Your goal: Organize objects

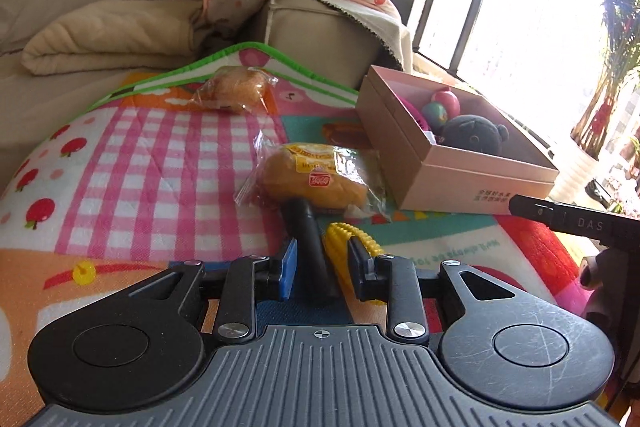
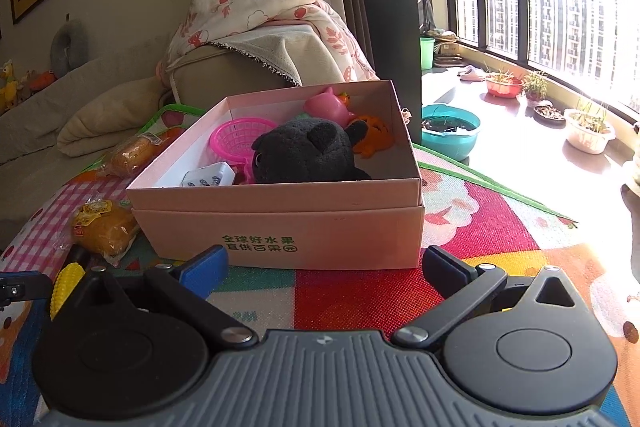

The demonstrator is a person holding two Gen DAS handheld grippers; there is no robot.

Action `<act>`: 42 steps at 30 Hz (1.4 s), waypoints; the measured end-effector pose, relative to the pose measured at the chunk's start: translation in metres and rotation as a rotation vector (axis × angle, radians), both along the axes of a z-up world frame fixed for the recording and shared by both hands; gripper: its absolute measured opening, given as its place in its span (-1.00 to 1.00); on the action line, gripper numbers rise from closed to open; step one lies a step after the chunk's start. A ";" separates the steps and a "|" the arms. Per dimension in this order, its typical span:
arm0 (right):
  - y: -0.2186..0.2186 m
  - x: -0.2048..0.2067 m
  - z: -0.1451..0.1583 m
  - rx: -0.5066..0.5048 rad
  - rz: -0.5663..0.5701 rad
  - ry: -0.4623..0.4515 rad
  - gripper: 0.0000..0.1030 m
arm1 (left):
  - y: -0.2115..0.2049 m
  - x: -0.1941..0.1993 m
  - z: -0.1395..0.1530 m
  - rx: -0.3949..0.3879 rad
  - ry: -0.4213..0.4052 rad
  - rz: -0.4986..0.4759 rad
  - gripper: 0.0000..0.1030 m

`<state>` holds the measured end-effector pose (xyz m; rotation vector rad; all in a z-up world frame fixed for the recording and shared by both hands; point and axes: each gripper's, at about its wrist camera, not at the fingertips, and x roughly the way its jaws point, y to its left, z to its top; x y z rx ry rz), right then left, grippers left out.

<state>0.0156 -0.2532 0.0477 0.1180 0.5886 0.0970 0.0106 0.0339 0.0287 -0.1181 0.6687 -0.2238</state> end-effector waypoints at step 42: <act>0.126 -0.016 0.012 -0.100 0.381 0.095 0.64 | 0.029 -0.015 -0.023 0.002 -0.030 0.040 -0.48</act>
